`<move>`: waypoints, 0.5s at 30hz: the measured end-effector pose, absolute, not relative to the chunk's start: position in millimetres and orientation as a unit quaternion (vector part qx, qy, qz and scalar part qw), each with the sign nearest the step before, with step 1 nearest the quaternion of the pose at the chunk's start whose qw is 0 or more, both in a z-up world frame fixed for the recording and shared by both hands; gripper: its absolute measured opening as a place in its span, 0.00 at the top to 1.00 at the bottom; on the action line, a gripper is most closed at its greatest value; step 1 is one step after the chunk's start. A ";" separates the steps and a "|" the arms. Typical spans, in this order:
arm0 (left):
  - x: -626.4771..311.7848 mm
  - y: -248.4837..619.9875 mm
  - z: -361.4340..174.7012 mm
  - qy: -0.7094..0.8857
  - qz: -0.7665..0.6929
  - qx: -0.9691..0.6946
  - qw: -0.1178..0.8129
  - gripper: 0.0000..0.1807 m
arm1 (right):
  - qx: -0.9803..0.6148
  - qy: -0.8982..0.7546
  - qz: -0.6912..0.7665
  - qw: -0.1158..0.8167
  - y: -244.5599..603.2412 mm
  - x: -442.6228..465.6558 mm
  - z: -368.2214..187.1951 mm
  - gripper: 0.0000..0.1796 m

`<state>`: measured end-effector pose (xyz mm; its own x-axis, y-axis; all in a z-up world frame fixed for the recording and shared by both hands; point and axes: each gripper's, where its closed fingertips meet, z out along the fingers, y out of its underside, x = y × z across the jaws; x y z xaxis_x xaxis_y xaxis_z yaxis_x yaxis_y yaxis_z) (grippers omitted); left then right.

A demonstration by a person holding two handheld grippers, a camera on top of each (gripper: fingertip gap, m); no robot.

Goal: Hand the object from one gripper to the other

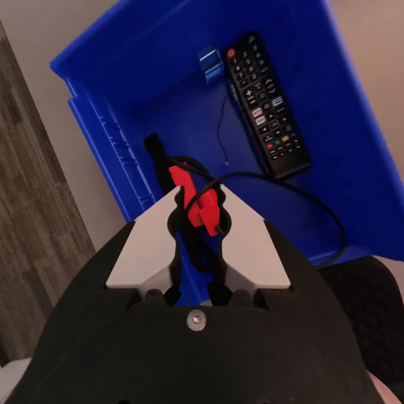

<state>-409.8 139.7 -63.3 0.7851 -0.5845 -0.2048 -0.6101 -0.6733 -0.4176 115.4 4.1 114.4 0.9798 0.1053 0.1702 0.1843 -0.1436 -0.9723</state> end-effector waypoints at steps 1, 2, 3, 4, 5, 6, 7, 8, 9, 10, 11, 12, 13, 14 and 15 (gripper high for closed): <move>-412.3 143.0 -70.7 0.320 0.032 -0.919 0.227 0.85 | -0.760 -0.097 -0.031 0.642 6.4 115.3 110.6 0.86; -415.4 146.7 -77.1 0.311 0.039 -0.924 0.218 0.86 | -0.764 -0.098 -0.029 0.637 8.7 114.9 107.1 0.86; -417.4 150.7 -82.6 0.303 0.043 -0.928 0.213 0.86 | -0.768 -0.100 -0.028 0.632 10.9 114.5 103.6 0.86; -418.1 154.5 -87.6 0.295 0.044 -0.931 0.210 0.86 | -0.772 -0.101 -0.027 0.627 12.7 113.9 100.3 0.86; -418.7 158.8 -91.9 0.285 0.044 -0.935 0.208 0.86 | -0.776 -0.103 -0.028 0.622 14.2 113.8 97.3 0.86; -420.3 162.9 -95.9 0.275 0.048 -0.938 0.206 0.86 | -0.779 -0.104 -0.030 0.618 15.5 113.9 94.8 0.86; -422.9 165.3 -100.2 0.266 0.053 -0.941 0.201 0.85 | -0.781 -0.105 -0.033 0.614 16.6 114.1 92.7 0.86; -426.6 167.1 -104.0 0.260 0.062 -0.944 0.194 0.85 | -0.783 -0.106 -0.035 0.611 17.4 114.1 90.9 0.86; -431.2 169.3 -106.4 0.255 0.076 -0.945 0.191 0.84 | -0.785 -0.108 -0.035 0.609 18.1 113.9 89.4 0.85; -435.9 170.6 -107.9 0.251 0.091 -0.945 0.187 0.83 | -0.787 -0.110 -0.035 0.607 18.6 113.3 88.2 0.86; -439.4 171.3 -108.9 0.250 0.106 -0.945 0.183 0.83 | -0.787 -0.112 -0.035 0.605 19.2 112.6 87.2 0.86; -441.9 172.3 -109.3 0.251 0.120 -0.943 0.182 0.82 | -0.788 -0.113 -0.035 0.604 19.6 112.3 86.4 0.85; -443.5 173.4 -109.6 0.253 0.133 -0.941 0.181 0.82 | -0.789 -0.114 -0.035 0.603 20.0 112.2 85.7 0.85; -444.5 174.9 -110.2 0.255 0.145 -0.939 0.180 0.82 | -0.789 -0.114 -0.035 0.602 20.3 112.3 85.0 0.85; -446.3 176.8 -110.6 0.256 0.159 -0.936 0.180 0.83 | -0.790 -0.115 -0.035 0.601 20.5 112.1 84.1 0.86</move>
<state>-446.3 176.8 -110.6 0.8181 -0.4222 -0.3904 -0.5369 -0.8039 -0.2558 112.1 20.5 84.1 0.9711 0.1399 0.1935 0.2238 -0.2515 -0.9416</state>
